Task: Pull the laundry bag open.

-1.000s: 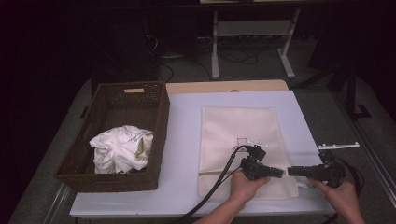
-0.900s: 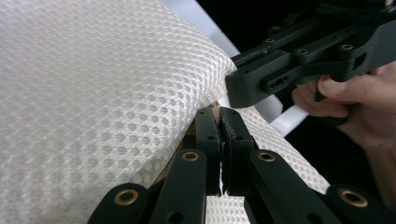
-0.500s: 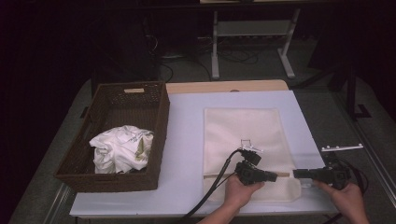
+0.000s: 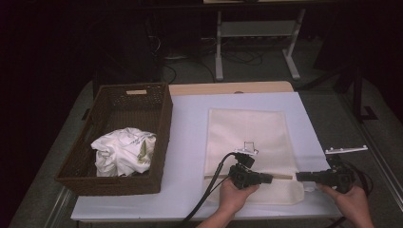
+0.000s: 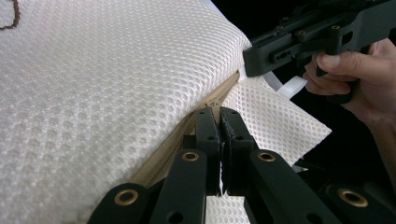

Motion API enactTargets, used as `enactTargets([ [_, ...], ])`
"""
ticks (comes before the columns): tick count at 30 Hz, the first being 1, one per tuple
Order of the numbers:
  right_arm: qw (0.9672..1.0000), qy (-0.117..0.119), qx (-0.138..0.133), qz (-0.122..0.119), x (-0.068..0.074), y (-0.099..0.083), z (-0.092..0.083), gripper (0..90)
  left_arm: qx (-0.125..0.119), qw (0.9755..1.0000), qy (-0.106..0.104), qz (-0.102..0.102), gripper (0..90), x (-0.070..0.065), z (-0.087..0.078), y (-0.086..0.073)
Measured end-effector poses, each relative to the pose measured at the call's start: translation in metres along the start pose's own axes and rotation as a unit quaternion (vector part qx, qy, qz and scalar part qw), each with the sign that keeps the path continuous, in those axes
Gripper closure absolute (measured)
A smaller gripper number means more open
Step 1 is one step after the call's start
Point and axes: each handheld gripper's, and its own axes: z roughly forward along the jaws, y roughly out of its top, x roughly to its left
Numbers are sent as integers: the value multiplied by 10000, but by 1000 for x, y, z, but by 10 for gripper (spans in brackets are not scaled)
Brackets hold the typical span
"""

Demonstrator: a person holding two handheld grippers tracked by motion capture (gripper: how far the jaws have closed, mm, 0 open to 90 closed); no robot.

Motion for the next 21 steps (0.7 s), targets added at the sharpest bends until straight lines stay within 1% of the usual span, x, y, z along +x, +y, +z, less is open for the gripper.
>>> enactTargets([
  [2,10000,42,-84,12,1,1,-1,853,-72,9999,100,74,875,-2,-2,-1],
  [4,9999,18,-115,15,2,2,-1,854,-80,9998,156,88,876,-3,-2,-1],
  [5,10000,21,-76,11,3,2,-1,854,-92,9998,155,76,876,-2,-2,-2],
  [6,10000,13,-90,12,3,2,0,854,-66,9999,115,17,876,-1,-2,-2],
  [7,10000,-10,-70,-3,3,2,0,853,-81,9999,118,-12,875,1,-2,-2],
  [8,10000,43,-74,0,4,2,0,854,-143,9998,65,-94,875,3,-3,-3],
  [9,9999,107,-135,0,4,1,-1,854,-158,9997,-59,-154,876,4,-3,-3],
  [10,9997,144,-187,-25,5,1,-2,853,-151,9994,-231,-195,875,4,-3,-2],
  [11,9994,251,-222,-10,5,1,-3,853,-147,9996,-195,-134,874,2,-3,-2],
  [12,9994,262,-226,-5,5,1,-2,853,-157,9997,-176,-88,875,1,-4,-1],
  [13,9996,231,-186,-15,5,2,-1,853,-151,9997,-170,-82,875,0,-4,-1],
  [15,9999,138,-21,-91,5,2,2,853,-154,9999,-69,-4,875,0,-7,0],
  [16,9998,165,45,-107,4,1,3,853,-150,9999,-43,9,875,-1,-9,-1],
  [18,9998,179,66,-83,4,2,2,854,-131,9999,31,86,875,-4,-9,-4],
  [19,9999,138,68,-77,4,2,2,855,-162,9995,223,128,875,-6,-9,-7],
  [20,9997,-241,55,-73,4,2,1,856,-226,9989,375,175,875,-5,-12,-8],
  [21,9985,-527,64,-96,3,2,0,856,-284,9988,393,36,876,0,-17,-10],
])
